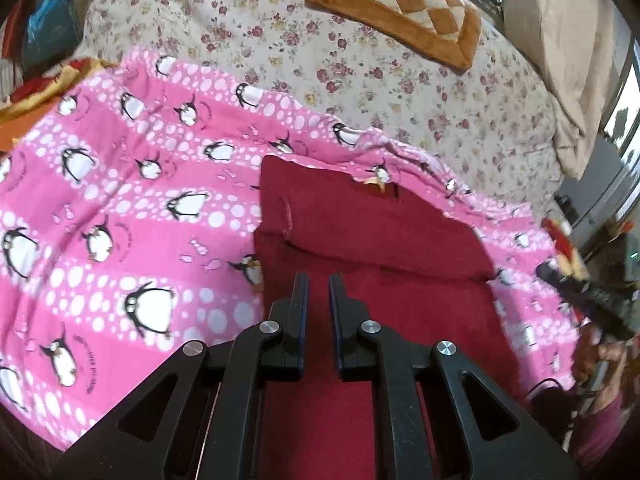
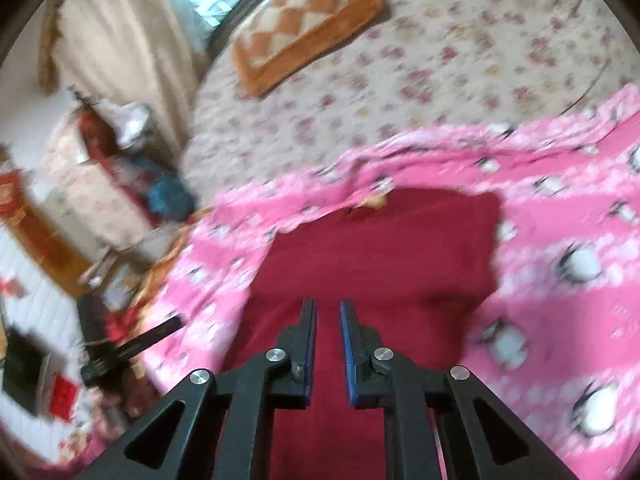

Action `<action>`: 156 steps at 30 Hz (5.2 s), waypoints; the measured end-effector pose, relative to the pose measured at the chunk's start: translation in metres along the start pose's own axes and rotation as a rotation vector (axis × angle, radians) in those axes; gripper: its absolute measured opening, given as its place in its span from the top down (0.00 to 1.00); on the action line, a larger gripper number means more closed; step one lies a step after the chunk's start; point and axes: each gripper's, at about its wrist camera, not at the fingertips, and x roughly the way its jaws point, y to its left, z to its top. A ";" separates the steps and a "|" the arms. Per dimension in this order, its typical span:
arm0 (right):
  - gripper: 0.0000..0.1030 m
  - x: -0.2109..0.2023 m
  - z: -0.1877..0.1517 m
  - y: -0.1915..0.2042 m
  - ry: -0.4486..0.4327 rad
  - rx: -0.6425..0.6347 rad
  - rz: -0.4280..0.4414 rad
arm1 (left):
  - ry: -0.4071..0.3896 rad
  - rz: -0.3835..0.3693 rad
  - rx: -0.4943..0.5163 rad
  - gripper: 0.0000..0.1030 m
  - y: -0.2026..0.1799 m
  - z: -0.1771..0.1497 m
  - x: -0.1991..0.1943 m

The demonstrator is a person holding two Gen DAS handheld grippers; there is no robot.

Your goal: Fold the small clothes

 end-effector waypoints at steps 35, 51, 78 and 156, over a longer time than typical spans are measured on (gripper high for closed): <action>0.77 0.014 -0.167 0.000 0.494 -0.073 0.084 | 0.364 -0.087 -0.070 0.90 0.021 -0.155 0.000; 0.88 0.026 -0.014 -0.001 0.053 -0.024 0.167 | 0.076 -0.197 -0.083 0.91 0.016 0.016 0.034; 0.47 0.093 0.051 -0.042 0.083 -0.129 0.004 | 0.040 -0.072 -0.057 0.33 0.051 0.047 0.087; 0.57 0.199 0.067 0.036 0.169 -0.213 -0.344 | 0.122 0.129 -0.023 0.33 0.042 -0.001 0.121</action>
